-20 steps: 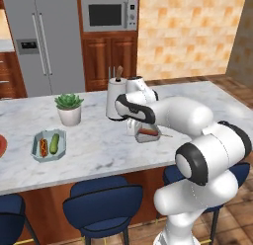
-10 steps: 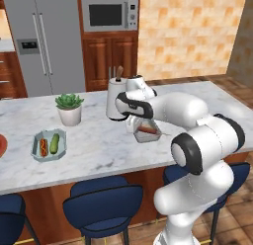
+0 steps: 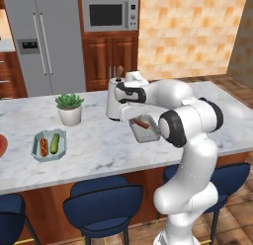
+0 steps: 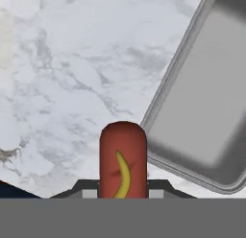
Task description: Place one cooked food and one vegetable from the large plate to each tupperware container.
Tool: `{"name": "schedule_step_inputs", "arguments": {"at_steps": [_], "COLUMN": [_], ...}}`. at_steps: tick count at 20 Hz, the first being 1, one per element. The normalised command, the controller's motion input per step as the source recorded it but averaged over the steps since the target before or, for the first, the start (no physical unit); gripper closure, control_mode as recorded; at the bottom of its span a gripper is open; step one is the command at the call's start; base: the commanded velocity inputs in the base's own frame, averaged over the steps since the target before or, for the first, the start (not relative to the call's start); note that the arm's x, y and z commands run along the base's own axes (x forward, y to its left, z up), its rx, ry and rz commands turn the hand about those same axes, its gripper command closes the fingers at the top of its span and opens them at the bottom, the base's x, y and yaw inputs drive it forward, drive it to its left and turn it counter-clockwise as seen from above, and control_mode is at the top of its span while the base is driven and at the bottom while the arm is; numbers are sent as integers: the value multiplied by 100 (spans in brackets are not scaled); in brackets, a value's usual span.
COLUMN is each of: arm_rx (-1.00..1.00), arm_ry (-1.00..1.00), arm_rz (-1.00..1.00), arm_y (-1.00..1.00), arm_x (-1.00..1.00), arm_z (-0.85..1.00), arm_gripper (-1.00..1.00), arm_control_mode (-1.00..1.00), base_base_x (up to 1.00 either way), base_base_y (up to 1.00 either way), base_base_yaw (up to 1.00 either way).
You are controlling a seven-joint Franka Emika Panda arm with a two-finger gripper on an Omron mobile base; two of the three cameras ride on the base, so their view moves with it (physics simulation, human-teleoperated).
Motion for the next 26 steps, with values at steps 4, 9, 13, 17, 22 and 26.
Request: {"name": "schedule_step_inputs", "arguments": {"at_steps": [4,9,13,17,22,26], "arm_rx": [-4,-2,0,0,-2,-2], "arm_ry": [-2,-3,-21,-7,-4,0], "arm_rz": [-48,-46,-39,-24,8,37], "arm_y": [-27,-32,-26,-35,-25,-32], "arm_x": [64,67,36,58,41,5], "arm_z": [-29,-38,-52,-36,-17,0], "arm_gripper": [100,100,100,100,100,100], "arm_control_mode": [-100,-100,-100,-100,-100,-100], "base_base_x": [0,0,0,0,0,0], "base_base_y": [0,0,0,0,0,0], "base_base_yaw": [0,0,0,0,0,0]}}
